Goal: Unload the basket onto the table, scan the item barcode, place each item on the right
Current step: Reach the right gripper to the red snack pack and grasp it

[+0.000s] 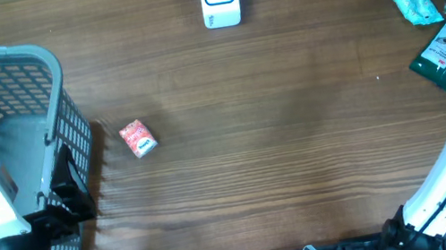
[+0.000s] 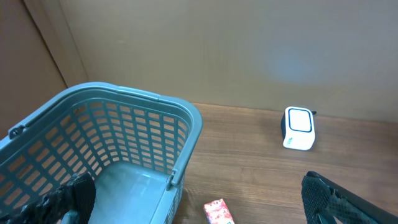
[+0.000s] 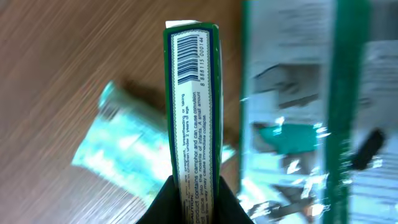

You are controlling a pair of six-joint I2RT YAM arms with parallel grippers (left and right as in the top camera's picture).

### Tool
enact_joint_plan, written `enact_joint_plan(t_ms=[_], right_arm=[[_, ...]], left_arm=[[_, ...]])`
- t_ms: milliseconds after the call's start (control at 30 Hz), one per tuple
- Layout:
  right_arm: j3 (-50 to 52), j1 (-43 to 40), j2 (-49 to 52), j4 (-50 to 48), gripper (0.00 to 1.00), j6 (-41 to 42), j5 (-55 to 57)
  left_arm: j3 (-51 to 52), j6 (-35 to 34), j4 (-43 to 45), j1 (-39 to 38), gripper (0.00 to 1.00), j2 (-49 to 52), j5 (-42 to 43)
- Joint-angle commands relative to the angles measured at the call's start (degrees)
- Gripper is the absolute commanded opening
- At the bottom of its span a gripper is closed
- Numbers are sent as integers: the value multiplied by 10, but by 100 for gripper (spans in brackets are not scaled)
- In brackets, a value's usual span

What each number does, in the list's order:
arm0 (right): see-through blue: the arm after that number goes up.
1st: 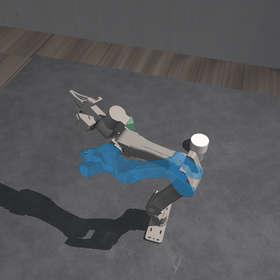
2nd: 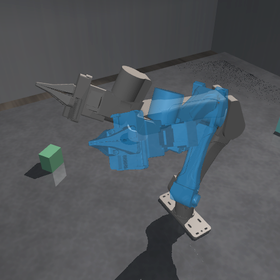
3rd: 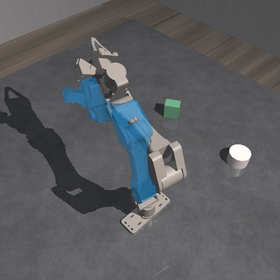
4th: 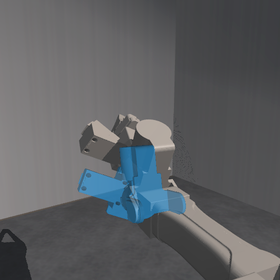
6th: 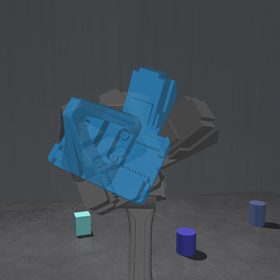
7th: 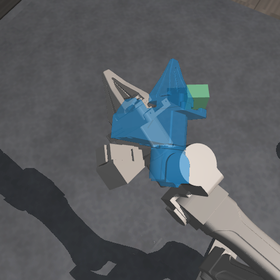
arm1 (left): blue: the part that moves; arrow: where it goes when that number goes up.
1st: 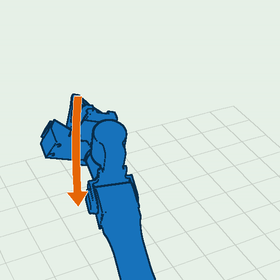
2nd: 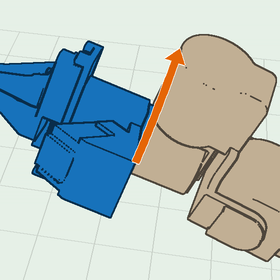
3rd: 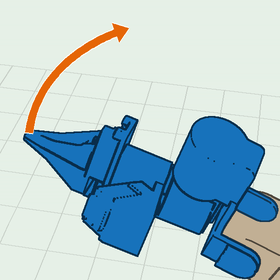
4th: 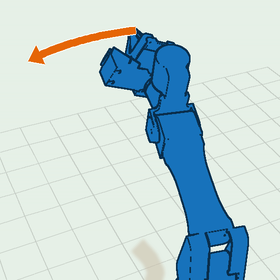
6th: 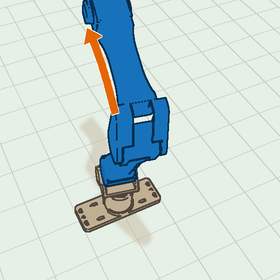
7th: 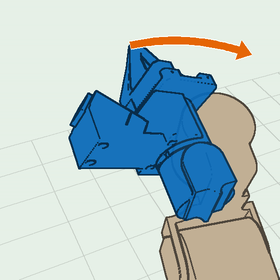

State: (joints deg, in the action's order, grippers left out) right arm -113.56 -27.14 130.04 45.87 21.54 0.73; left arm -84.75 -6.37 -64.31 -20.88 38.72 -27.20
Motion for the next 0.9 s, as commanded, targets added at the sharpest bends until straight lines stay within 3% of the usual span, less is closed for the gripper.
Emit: enact_joint_plan(t_ms=[0, 33, 100, 167, 200, 267, 333, 467, 600, 667, 867], right_arm=[[-3, 30, 9, 25, 57, -5, 91], [-4, 38, -1, 43, 100, -4, 135], [-4, 54, -46, 82, 99, 10, 235], [-4, 71, -100, 117, 100, 46, 238], [-4, 85, -131, 135, 100, 44, 166], [-4, 150, -180, 169, 100, 39, -85], [-4, 251, -183, 188, 100, 38, -163], [-3, 495, -130, 179, 100, -7, -173], [-3, 648, -26, 118, 99, -53, -291], [-3, 702, 30, 68, 91, -66, -272], [-3, 767, 113, -11, 91, -63, -243]], left_arm=[[-2, -5, 1, 2, 100, -1, -3], [-2, -5, 1, 2, 100, -1, -3], [-2, -5, 1, 2, 100, -1, -3], [-2, -5, 1, 2, 100, -1, -3], [-2, -5, 1, 2, 100, -1, -3], [-2, -5, 1, 2, 100, -1, -3], [-2, -5, 1, 2, 100, -1, -3], [-2, -5, 1, 2, 100, -1, -3], [-2, -5, 1, 2, 100, -1, -3], [-2, -5, 1, 2, 100, -1, -3], [-2, -5, 1, 2, 100, -1, -3]])
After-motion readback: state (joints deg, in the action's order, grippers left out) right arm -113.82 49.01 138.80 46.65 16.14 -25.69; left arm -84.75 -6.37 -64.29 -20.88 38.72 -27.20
